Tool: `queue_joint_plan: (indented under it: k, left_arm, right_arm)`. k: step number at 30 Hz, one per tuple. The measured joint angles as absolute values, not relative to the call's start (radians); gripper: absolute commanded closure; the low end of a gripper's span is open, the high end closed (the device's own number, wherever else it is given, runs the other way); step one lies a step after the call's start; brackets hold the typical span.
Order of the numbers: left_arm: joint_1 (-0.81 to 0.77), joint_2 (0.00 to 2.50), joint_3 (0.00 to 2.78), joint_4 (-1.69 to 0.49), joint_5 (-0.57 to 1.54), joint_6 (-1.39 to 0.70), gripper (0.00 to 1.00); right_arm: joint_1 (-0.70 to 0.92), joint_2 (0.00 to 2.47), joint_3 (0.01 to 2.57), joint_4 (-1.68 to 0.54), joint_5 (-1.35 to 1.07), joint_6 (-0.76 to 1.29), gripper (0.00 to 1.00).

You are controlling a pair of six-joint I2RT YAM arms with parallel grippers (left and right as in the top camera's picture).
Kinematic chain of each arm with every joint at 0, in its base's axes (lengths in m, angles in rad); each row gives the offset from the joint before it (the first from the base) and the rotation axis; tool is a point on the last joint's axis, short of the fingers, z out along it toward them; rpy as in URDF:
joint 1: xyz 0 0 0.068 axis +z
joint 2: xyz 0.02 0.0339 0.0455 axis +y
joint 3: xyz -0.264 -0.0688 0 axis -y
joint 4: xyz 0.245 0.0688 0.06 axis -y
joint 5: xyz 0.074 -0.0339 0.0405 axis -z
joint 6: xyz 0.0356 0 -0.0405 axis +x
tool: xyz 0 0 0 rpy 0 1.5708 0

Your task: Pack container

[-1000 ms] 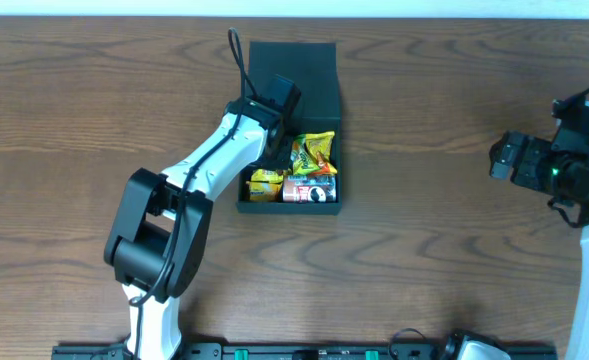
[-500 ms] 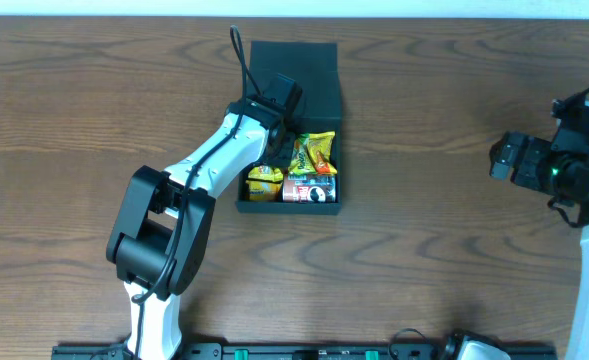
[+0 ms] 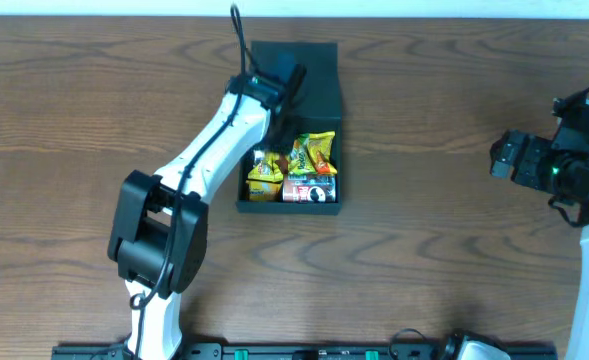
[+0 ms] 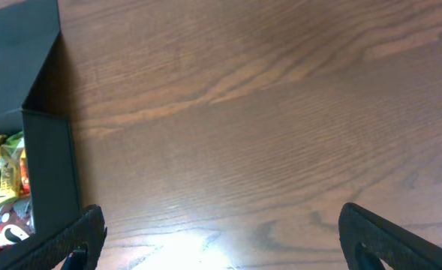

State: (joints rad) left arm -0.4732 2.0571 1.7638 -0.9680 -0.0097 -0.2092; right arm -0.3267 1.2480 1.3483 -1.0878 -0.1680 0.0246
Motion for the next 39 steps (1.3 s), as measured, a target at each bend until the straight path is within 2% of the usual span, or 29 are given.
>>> queue_joint_plan:
  k: [5,6,10,11,12,13,22,35,39]
  left_arm:
    - [-0.473,2.02,1.936,-0.999,-0.007,-0.199,0.55]
    - [-0.472,2.0,1.959,-1.003,-0.012,-0.186,0.52]
    - [-0.466,1.904,1.984,-1.017,-0.084,-0.145,0.34]
    - [-0.459,1.869,1.986,-1.022,-0.117,-0.135,0.26]
    - [-0.451,1.842,1.988,-1.03,-0.143,-0.127,0.1]
    - [-0.44,1.815,1.991,-1.039,-0.166,-0.12,0.05]
    - [-0.316,1.706,2.001,-1.15,-0.249,-0.1,0.05]
    - [-0.31,1.689,2.001,-1.299,-0.262,-0.043,0.05]
    - [-0.29,1.538,1.991,-1.314,-0.262,-0.022,0.05]
  right_arm:
    - [-0.327,1.248,1.348,-1.088,-0.168,0.014,0.01]
    - [-0.327,1.248,1.348,-1.09,-0.168,0.013,0.01]
    - [-0.327,1.248,1.348,-1.098,-0.168,0.01,0.01]
    - [-0.327,1.248,1.348,-1.099,-0.168,0.01,0.01]
    - [-0.327,1.248,1.348,-1.1,-0.168,0.01,0.01]
    - [-0.327,1.248,1.348,-1.1,-0.168,0.01,0.01]
    - [-0.327,1.248,1.348,-1.07,-0.177,0.041,0.01]
    - [-0.315,1.248,1.348,-1.125,-0.19,0.042,0.01]
    - [-0.315,1.24,1.348,-1.129,-0.195,0.026,0.01]
